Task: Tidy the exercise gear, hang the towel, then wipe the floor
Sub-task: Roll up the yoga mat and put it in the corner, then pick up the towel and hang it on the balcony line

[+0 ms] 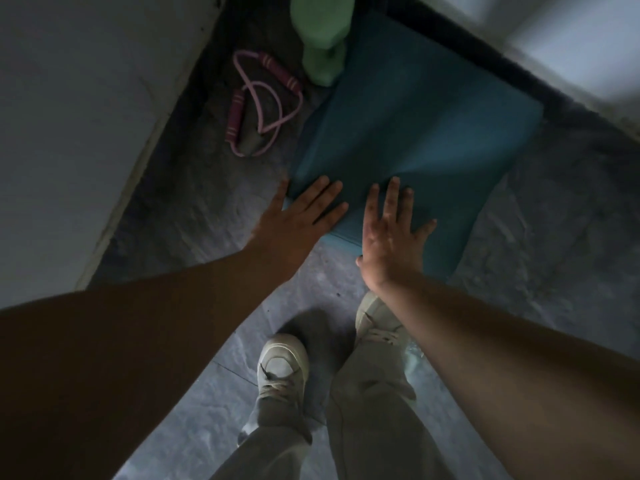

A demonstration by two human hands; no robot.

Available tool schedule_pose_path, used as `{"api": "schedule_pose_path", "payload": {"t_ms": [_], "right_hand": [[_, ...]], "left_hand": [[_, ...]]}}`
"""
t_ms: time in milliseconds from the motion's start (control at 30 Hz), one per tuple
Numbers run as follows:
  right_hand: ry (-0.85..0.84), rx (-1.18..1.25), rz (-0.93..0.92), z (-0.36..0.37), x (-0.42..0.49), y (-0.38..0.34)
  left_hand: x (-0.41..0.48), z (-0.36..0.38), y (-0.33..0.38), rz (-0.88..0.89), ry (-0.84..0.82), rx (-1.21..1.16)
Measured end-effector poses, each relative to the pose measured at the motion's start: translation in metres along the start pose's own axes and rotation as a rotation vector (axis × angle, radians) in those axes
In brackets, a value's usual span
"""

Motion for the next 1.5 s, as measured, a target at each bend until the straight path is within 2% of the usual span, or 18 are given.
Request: {"api": "schedule_pose_path", "payload": {"t_ms": [233,333,500,600,767,900,1033,1133,1300,1500], "right_hand": [[-0.03,0.011,-0.068,-0.023,-0.039,0.0],[-0.013,0.008,-0.12,-0.048,-0.076,-0.005],[0.015,-0.007,-0.206,-0.129,-0.163,-0.013],[0.034,-0.087,-0.275,-0.204,-0.222,-0.023],[0.071,-0.17,-0.372,-0.333,-0.336,-0.063],[0.201,-0.138,-0.452,-0.424,-0.433,-0.102],[0.352,-0.15,-0.623,-0.492,-0.508,-0.141],[0.45,-0.186,-0.747,-0.53,-0.546,-0.166],[0.523,-0.258,-0.974,-0.56,-0.595,-0.202],[0.497,-0.313,-1.226,-0.525,-0.669,-0.226]], "left_hand": [[-0.041,-0.034,0.023,-0.004,-0.018,-0.112],[-0.071,-0.059,0.023,-0.064,-0.081,-0.171],[-0.143,-0.133,-0.001,-0.101,-0.069,-0.202],[-0.205,-0.196,-0.032,-0.124,-0.019,-0.213],[-0.337,-0.3,-0.083,-0.337,-0.067,-0.307],[-0.442,-0.38,-0.108,-0.466,-0.019,-0.395],[-0.539,-0.444,-0.137,-0.635,0.18,-0.47],[-0.606,-0.475,-0.147,-0.749,0.31,-0.426],[-0.703,-0.499,-0.112,-0.957,0.493,-0.389],[-0.8,-0.465,0.002,-1.246,0.377,-0.483]]}}
Point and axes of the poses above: each hand's wrist, its own x-axis towards the middle knuckle, its own z-axis out of the palm, y = z × x, the point moved 3 cm from there along x, towards the middle knuckle, and after that the axes turned 5 degrees about -z, right-handed, at the moved point
